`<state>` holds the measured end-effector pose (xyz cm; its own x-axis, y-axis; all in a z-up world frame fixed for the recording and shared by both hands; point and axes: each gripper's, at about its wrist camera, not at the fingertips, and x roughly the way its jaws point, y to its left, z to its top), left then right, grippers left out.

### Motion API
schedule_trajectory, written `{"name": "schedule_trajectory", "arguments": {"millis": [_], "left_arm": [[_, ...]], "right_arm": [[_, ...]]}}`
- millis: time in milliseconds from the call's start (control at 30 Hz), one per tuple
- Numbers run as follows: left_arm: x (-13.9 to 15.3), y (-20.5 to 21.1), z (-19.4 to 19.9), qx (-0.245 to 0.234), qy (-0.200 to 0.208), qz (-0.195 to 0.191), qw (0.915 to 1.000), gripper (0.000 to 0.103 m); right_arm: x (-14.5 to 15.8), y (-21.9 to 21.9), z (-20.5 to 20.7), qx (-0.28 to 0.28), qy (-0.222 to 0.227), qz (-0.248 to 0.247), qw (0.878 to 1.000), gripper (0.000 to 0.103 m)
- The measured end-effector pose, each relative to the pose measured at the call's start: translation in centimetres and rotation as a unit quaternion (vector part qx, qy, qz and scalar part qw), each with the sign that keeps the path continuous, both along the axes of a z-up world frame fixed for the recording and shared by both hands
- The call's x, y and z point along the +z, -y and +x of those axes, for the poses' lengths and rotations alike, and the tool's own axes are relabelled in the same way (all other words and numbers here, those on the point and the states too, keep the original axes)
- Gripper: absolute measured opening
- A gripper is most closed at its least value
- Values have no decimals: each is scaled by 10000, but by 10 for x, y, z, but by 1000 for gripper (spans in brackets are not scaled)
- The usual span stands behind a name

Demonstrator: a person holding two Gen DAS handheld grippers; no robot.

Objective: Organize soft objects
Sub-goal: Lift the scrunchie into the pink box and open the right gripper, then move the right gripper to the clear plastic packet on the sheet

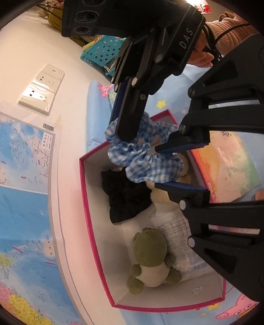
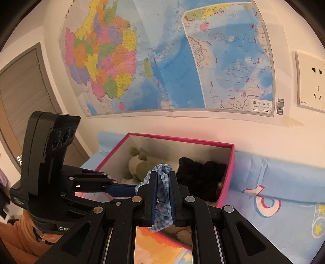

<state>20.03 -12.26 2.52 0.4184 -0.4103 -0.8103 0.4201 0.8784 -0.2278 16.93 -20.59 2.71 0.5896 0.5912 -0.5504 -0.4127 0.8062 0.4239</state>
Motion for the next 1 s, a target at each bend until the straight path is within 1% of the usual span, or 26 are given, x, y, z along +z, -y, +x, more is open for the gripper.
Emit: {"name": "schedule_trajectory", "arguments": {"millis": [133, 233, 267, 300, 367, 433, 500, 567, 667, 700, 800, 900, 1000], "left_arm": [[-6, 1, 7, 85, -87, 43, 9999, 30], [-8, 4, 10, 171, -16, 218, 9996, 30], [-9, 4, 10, 196, -11, 249, 9995, 35], [-9, 4, 11, 207, -4, 254, 9995, 43], [-7, 1, 10, 317, 108, 312, 9990, 53], [-4, -4, 7, 341, 231, 340, 9986, 54], [-1, -12, 1, 365, 301, 288, 9985, 54], [3, -19, -5, 373, 426, 251, 9981, 54], [10, -32, -23, 344, 623, 169, 9973, 54], [12, -36, -30, 327, 685, 126, 9970, 54], [21, -56, -53, 310, 901, -10, 9954, 54], [26, -76, -75, 348, 997, -107, 9943, 55], [25, -95, -96, 393, 1049, -165, 9936, 58]], "right_arm": [[-7, -1, 10, -41, -123, -56, 9999, 10], [-14, 1, 19, -177, -219, -82, 9996, 13], [-16, 2, 22, -233, -261, -72, 9994, 13], [-18, 2, 25, -257, -315, -50, 9992, 13], [-23, 1, 28, -293, -410, -83, 9987, 15], [-25, 1, 28, -394, -426, -164, 9982, 25], [-25, 2, 26, -478, -372, -178, 9980, 28], [-23, 3, 22, -449, -368, -139, 9982, 28], [-18, 4, 8, -383, -276, -83, 9989, 31], [-17, 4, 3, -350, -259, -52, 9990, 34], [-11, 2, -19, -160, -213, 51, 9996, 39], [-6, -4, -46, 171, -191, 194, 9995, 45], [-5, -14, -74, 529, -199, 285, 9980, 48]]}}
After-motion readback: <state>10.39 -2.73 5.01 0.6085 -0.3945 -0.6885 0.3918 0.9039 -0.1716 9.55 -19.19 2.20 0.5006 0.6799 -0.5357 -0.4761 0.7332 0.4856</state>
